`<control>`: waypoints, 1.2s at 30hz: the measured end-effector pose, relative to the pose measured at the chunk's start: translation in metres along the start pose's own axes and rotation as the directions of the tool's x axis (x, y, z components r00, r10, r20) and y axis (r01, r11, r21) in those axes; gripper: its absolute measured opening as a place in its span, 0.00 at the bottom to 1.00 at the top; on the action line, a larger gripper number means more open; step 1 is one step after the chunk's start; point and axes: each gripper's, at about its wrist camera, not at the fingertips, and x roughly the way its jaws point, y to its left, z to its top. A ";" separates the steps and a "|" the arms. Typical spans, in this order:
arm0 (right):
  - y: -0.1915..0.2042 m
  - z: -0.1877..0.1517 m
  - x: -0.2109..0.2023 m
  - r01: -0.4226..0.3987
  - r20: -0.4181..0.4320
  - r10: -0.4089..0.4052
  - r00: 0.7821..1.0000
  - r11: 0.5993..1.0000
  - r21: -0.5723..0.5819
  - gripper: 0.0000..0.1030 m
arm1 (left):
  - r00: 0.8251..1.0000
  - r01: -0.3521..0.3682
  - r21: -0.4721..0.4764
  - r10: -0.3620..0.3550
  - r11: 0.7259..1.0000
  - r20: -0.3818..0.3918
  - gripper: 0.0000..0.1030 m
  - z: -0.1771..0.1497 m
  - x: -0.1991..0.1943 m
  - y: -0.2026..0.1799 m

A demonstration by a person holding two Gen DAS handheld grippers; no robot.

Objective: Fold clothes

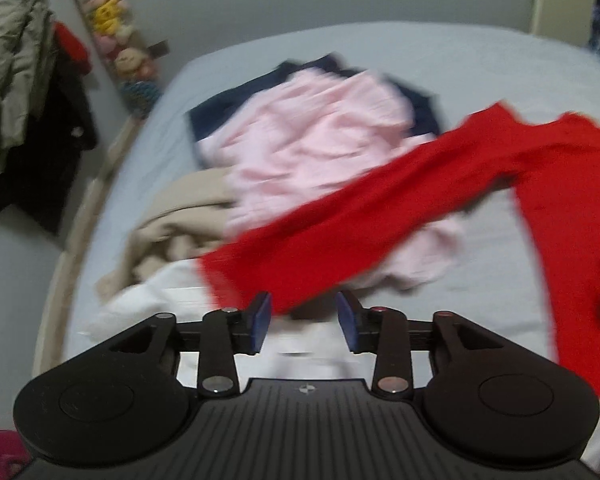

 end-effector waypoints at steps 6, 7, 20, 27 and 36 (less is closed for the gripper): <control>-0.021 -0.044 -0.065 0.057 0.123 -0.065 0.990 0.997 0.060 0.49 | 0.989 0.136 0.021 -0.137 0.991 0.059 0.42 0.005 -0.010 -0.069; -0.029 -0.050 -0.071 0.068 0.133 -0.077 0.988 0.995 0.070 0.49 | 0.989 0.137 0.021 -0.138 0.990 0.061 0.42 0.007 -0.008 -0.073; -0.108 -0.067 -0.073 0.265 0.159 -0.284 0.945 0.955 0.135 0.49 | 0.976 0.157 0.158 -0.178 0.975 0.129 0.49 0.124 0.070 -0.170; -0.160 -0.011 -0.041 0.234 0.178 -0.252 0.951 0.965 0.116 0.49 | 0.984 0.138 0.244 -0.161 0.960 0.080 0.49 0.165 0.136 -0.208; -0.227 0.079 -0.017 0.263 0.195 -0.253 0.948 0.964 -0.028 0.49 | 0.988 0.133 0.354 -0.153 0.926 0.029 0.46 0.204 0.223 -0.228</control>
